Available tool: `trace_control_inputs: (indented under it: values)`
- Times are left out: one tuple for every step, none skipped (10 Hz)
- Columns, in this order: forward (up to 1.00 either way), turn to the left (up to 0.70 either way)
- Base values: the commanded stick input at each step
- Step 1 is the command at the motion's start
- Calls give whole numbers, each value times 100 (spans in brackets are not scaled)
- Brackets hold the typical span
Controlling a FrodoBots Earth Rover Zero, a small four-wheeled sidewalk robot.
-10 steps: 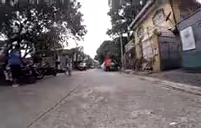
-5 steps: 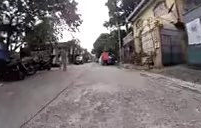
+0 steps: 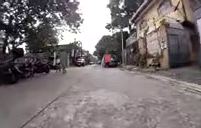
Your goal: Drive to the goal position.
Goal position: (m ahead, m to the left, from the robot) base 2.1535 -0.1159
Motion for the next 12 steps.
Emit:
trace_control_inputs:
  values:
    - [100, 27]
    - [100, 0]
    - [100, 0]
    - [100, 0]
    - [100, 0]
    - [100, 0]
    - [100, 0]
    - [100, 0]
    - [100, 0]
    - [100, 0]
    - [100, 0]
    - [100, 0]
